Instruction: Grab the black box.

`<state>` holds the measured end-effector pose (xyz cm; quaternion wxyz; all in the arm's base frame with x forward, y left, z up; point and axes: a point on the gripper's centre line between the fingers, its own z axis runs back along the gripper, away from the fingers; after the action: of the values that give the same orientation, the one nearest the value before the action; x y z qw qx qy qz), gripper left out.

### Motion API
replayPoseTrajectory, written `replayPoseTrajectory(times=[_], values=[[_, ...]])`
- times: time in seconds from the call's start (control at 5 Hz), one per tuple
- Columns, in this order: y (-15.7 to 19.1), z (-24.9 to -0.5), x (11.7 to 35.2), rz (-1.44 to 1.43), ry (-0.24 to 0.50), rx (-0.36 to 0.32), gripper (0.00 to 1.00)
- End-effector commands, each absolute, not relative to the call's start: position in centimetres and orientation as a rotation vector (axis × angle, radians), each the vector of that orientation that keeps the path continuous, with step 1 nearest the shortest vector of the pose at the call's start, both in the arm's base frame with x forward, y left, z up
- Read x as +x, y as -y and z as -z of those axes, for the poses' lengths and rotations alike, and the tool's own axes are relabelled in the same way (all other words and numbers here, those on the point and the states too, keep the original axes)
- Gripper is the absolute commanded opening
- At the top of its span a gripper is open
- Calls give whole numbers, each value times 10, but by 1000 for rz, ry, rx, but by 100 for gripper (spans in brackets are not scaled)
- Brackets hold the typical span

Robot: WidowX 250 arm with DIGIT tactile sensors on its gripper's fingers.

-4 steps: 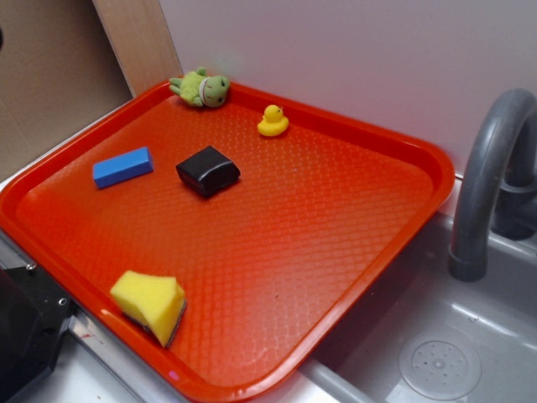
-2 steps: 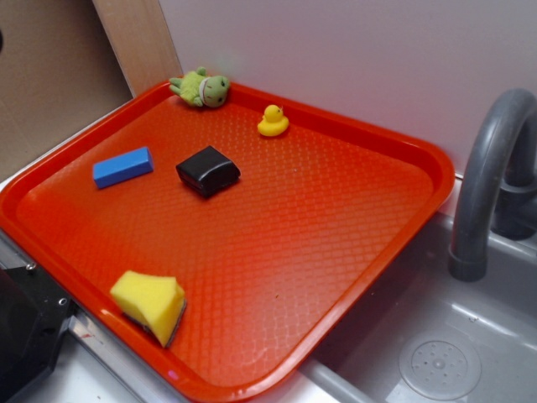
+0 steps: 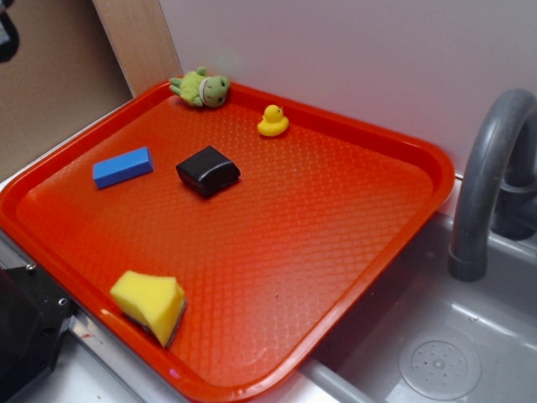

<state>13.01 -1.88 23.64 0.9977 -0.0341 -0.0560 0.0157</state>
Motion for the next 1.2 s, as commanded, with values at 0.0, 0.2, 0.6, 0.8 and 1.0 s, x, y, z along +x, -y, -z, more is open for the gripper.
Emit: replayPoseTrajectory(times=[0.0, 0.2, 0.6, 0.8, 1.0], values=[[0, -203, 191, -108, 92, -48, 100], [-5, -168, 226, -105, 76, -23, 100], [-5, -85, 252, 14, 47, 61, 100], [-11, -55, 253, 56, 11, 58, 100], [-10, -35, 254, 87, -14, 53, 100]])
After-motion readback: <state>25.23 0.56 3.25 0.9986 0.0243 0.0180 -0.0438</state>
